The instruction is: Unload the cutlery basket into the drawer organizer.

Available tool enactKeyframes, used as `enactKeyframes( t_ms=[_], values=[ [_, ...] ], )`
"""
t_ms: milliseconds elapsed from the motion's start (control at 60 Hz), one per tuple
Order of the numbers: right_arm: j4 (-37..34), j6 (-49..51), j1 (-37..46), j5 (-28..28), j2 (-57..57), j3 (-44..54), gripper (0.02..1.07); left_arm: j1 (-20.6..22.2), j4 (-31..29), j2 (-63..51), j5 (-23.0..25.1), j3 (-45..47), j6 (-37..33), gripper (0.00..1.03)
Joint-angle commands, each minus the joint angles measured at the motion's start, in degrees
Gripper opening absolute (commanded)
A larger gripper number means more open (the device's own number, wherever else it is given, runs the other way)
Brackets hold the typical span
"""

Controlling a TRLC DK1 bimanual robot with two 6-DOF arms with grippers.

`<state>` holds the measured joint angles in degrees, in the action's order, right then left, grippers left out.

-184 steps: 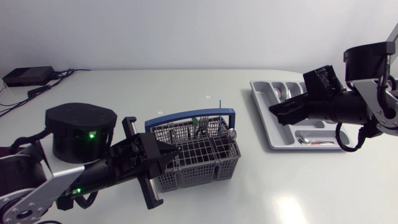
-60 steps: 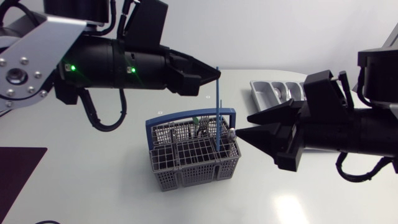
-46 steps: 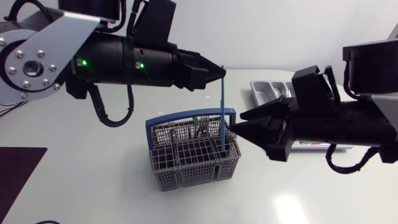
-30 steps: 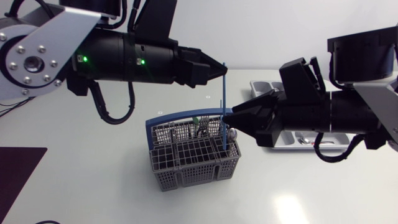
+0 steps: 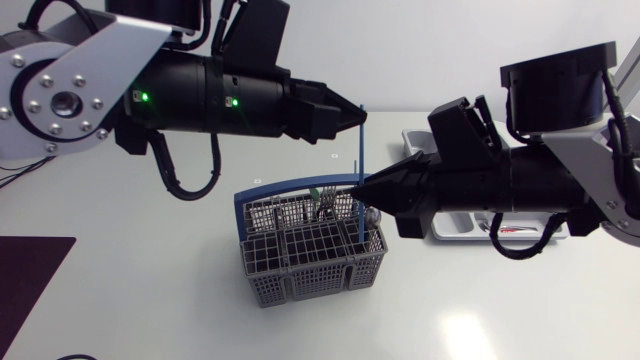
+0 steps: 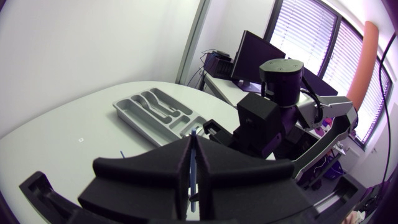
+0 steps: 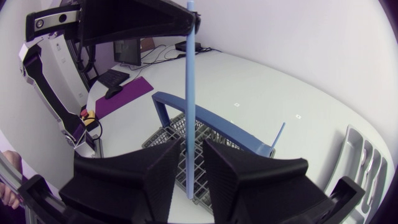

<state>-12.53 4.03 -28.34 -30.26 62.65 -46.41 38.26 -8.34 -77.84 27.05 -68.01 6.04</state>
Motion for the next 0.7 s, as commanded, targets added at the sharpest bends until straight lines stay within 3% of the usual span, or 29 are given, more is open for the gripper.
enactKeyframes(
  t_ms=[0,400,550,683],
  values=[
    [0.85,-1.66,-0.49,-0.50,0.72,-1.22,0.15,-0.73,-0.10,-0.99,0.90,-2.39,1.25,0.04],
    [0.58,-1.48,-0.84,-0.50,-0.78,-0.17,0.08,-1.08,-0.10,-1.17,0.90,-2.83,1.43,0.07],
    [-0.74,-1.40,-0.84,-0.41,-1.83,0.18,0.08,-1.26,-0.36,-1.17,0.90,-3.62,1.43,0.43],
    [-3.20,-0.43,0.12,-0.24,-3.68,0.53,0.08,-2.40,-1.51,-0.99,0.90,-5.38,1.43,0.63]
  ],
)
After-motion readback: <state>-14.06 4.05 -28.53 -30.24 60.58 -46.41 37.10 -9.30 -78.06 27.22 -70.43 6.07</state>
